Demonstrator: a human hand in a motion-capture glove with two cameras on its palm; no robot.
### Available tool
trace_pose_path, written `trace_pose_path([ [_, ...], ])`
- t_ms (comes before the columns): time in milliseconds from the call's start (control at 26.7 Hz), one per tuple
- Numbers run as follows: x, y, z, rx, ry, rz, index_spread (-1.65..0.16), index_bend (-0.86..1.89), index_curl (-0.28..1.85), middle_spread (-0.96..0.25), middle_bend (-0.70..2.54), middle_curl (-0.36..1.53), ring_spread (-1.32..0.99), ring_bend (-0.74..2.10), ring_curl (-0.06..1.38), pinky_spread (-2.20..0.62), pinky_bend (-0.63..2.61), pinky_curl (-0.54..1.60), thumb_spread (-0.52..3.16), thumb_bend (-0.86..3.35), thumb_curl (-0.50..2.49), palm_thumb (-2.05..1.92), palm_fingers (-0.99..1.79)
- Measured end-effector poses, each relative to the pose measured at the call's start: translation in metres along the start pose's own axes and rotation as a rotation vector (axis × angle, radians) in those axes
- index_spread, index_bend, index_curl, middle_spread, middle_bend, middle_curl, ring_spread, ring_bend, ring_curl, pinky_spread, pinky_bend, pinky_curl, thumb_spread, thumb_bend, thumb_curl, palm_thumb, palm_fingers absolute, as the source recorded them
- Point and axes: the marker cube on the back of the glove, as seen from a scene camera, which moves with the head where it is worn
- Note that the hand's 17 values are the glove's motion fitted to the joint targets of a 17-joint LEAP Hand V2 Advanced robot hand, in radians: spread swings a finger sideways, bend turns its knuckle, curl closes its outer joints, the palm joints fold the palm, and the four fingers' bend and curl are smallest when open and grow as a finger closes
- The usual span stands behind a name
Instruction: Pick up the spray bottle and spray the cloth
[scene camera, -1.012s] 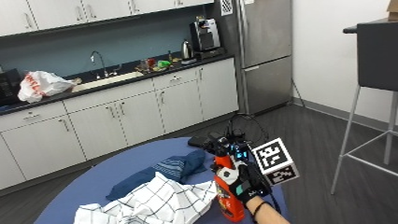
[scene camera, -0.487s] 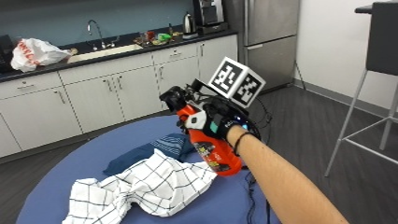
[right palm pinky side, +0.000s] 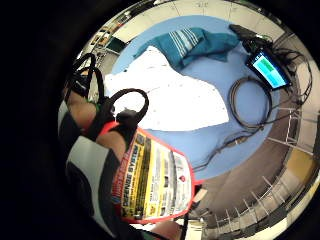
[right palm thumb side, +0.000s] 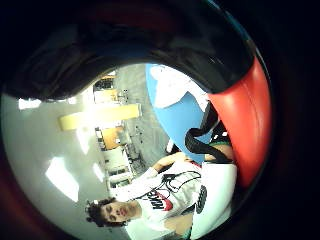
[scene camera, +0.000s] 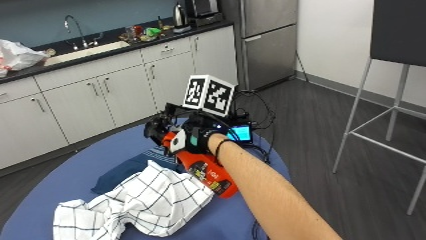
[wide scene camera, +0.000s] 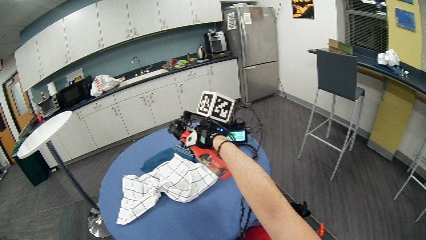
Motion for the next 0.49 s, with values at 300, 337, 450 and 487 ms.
trace_pose_path([
  [300,-0.006,-0.007,0.0,-0.008,0.01,-0.015,-0.17,0.09,0.26,-0.09,0.48,0.47,-0.08,0.55,0.4,0.1,0.47,0.32,0.77,-0.02,0.6,0.99,1.15],
  [337,-0.013,-0.005,-0.009,0.008,0.008,-0.027,-0.17,0.09,0.26,-0.09,0.49,0.47,-0.08,0.55,0.4,0.09,0.47,0.32,0.77,-0.02,0.6,0.99,1.15],
  [450,-0.032,0.003,-0.032,0.046,0.017,-0.055,-0.16,0.09,0.26,-0.09,0.49,0.47,-0.08,0.55,0.4,0.09,0.48,0.33,0.77,-0.02,0.61,0.99,1.15],
  [487,-0.036,0.004,-0.035,0.049,0.021,-0.058,-0.16,0.09,0.26,-0.09,0.49,0.47,-0.08,0.55,0.4,0.09,0.48,0.33,0.77,-0.02,0.61,0.99,1.15],
])
